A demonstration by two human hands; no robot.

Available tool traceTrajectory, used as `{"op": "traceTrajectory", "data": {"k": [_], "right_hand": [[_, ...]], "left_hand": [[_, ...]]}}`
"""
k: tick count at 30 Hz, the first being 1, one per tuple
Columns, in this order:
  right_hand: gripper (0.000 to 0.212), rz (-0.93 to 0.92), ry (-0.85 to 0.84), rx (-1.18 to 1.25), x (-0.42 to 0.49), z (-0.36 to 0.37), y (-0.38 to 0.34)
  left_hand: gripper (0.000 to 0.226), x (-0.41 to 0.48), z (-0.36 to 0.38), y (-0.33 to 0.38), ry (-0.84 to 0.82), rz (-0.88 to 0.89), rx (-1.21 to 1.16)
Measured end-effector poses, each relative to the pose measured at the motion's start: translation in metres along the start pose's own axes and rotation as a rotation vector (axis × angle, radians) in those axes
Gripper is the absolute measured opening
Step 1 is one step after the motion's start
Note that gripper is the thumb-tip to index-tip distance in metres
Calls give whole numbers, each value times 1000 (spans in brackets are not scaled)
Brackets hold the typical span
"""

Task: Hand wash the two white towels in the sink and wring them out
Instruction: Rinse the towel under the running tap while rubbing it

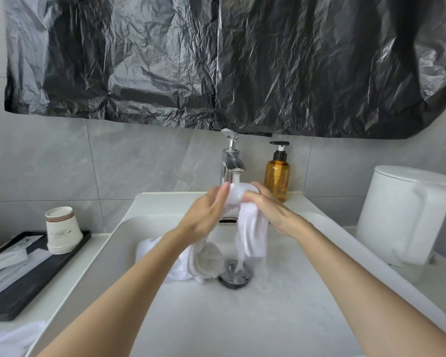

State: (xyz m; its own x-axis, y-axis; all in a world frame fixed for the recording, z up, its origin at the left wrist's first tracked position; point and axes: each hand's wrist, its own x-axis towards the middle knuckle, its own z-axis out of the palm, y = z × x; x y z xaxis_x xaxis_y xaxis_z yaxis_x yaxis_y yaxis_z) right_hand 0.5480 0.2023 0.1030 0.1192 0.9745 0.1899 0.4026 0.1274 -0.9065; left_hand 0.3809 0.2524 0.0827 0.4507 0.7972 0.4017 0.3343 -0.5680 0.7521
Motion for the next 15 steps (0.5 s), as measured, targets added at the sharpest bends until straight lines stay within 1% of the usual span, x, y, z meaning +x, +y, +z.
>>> {"op": "traceTrajectory", "data": {"k": [2, 3, 4, 6, 8, 10, 12, 13, 15], "right_hand": [[62, -2, 27, 47, 4, 1, -1], [65, 3, 37, 66, 5, 0, 0], [65, 15, 38, 77, 8, -1, 4], [63, 68, 36, 51, 9, -4, 8], [53, 62, 51, 4, 7, -1, 8], [44, -18, 76, -54, 5, 4, 7], [38, -116, 63, -69, 1, 16, 3], [34, -144, 62, -30, 0, 23, 1], [22, -143, 85, 98, -3, 37, -2]], "left_hand": [[57, -4, 9, 9, -37, 45, -63], [53, -4, 12, 10, -27, 55, -81], [45, -3, 15, 9, -10, 39, -112], [30, 0, 17, 7, 25, -31, -190], [32, 2, 15, 8, 48, -111, -253], [37, 2, 13, 10, 84, -169, -331], [35, 1, 13, 13, 101, -172, -397], [33, 0, 14, 14, 112, -160, -397], [29, 2, 16, 11, 139, -139, -392]]}}
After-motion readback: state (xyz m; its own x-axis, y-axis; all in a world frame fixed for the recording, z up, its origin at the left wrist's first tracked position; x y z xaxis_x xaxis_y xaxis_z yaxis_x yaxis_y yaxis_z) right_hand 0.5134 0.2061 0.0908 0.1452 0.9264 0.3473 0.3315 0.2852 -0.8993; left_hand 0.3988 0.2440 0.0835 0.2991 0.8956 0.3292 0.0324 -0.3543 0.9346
